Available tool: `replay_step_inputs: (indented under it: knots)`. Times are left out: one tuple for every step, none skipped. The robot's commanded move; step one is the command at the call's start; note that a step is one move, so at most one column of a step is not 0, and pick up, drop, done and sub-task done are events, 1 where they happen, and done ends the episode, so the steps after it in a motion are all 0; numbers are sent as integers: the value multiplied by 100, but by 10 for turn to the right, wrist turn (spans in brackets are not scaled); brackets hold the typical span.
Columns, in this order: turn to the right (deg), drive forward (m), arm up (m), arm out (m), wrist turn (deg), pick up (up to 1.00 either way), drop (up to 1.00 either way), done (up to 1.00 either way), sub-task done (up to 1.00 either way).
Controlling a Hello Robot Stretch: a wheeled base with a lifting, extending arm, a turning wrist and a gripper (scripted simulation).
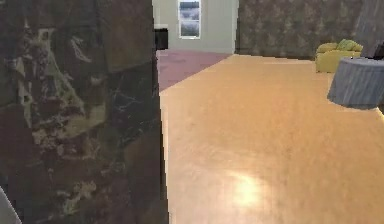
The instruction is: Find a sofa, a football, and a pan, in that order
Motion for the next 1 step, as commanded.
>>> replay_step_inputs:
  knots:
    - [210,0,0,0,0,0,0,0,0]
